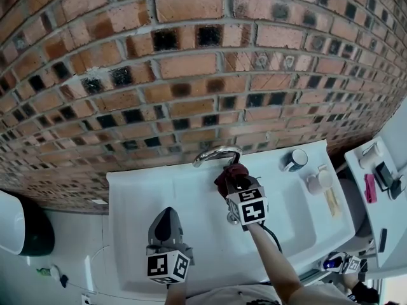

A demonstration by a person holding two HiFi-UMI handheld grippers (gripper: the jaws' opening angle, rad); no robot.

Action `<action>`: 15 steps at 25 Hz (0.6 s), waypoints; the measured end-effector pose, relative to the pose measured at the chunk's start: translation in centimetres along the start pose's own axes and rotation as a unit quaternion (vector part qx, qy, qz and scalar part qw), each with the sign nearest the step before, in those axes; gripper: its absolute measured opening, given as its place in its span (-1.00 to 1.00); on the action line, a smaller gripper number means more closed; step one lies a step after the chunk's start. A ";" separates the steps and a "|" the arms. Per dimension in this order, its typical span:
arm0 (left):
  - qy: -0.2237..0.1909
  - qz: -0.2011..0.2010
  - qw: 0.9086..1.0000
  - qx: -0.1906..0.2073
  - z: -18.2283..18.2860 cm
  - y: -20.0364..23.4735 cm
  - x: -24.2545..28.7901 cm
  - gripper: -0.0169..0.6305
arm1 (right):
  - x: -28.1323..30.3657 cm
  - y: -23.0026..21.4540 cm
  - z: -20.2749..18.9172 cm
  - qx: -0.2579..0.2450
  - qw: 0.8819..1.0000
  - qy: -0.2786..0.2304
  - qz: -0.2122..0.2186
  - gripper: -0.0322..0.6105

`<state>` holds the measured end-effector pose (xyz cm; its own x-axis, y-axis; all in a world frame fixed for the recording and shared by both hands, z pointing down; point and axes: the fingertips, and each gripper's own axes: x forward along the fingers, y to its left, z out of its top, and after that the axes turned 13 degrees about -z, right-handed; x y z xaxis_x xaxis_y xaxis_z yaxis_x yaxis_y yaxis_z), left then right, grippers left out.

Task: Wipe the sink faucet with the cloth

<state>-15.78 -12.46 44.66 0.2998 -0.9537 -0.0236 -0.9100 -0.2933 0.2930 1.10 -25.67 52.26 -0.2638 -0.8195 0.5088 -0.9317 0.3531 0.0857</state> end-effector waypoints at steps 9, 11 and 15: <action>-0.004 0.011 1.000 -0.005 0.2 0.7 -0.6 -0.96 | 2.1 2.6 -1.8 -0.035 0.996 0.073 0.040 -0.77; -0.005 0.014 1.000 -0.005 0.2 0.9 -0.8 -0.96 | 2.5 2.7 -2.5 -0.041 0.994 0.093 0.040 -0.77; -0.006 0.021 1.000 -0.006 0.3 1.5 -1.0 -0.96 | 2.7 2.6 -2.8 -0.034 0.995 0.085 0.037 -0.77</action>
<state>-17.52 -11.99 44.89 0.2583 -0.9658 -0.0218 -0.9184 -0.2525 0.3047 -1.32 -25.68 56.24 -0.2799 -0.7031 0.6537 -0.8902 0.4450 0.0974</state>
